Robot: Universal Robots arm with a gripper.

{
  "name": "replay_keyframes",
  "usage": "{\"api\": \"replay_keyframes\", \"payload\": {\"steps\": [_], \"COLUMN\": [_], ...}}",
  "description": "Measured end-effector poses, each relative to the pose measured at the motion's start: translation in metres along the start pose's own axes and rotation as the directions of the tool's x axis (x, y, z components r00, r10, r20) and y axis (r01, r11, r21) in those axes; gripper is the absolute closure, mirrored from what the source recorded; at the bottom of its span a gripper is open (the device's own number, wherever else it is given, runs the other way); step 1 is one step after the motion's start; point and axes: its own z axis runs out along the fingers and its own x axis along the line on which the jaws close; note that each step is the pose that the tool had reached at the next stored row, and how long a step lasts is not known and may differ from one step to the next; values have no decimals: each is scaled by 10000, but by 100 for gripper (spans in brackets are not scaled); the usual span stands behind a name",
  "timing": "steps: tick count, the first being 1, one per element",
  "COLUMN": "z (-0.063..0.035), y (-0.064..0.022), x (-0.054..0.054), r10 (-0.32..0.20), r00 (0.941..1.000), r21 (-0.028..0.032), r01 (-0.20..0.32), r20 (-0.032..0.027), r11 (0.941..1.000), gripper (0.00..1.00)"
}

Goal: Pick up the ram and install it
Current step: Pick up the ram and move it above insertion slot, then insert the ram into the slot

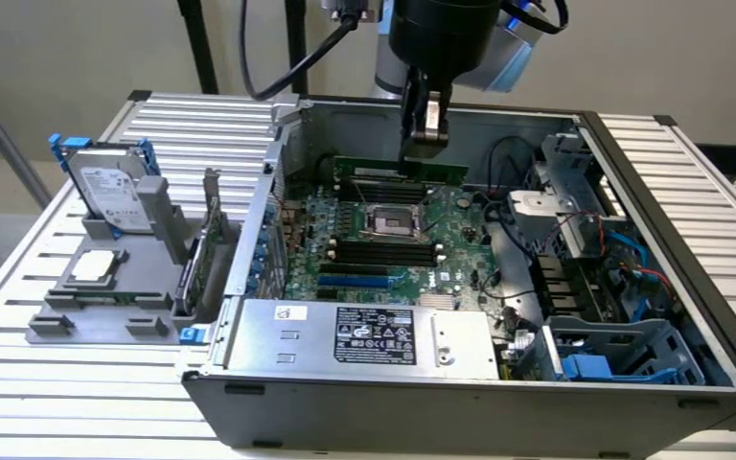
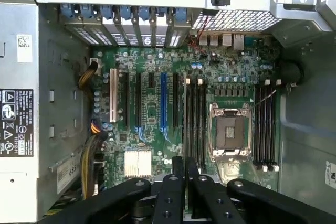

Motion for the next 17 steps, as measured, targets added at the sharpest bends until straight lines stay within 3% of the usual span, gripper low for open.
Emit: {"api": "replay_keyframes", "payload": {"steps": [2,17], "z": [9,13], "y": [0,0], "x": [-11,-13], "r10": [34,36], "r00": [10000,10000], "r21": [40,42], "r01": [-34,-36], "r20": [-5,-2], "r11": [10000,10000], "gripper": [87,87]}}
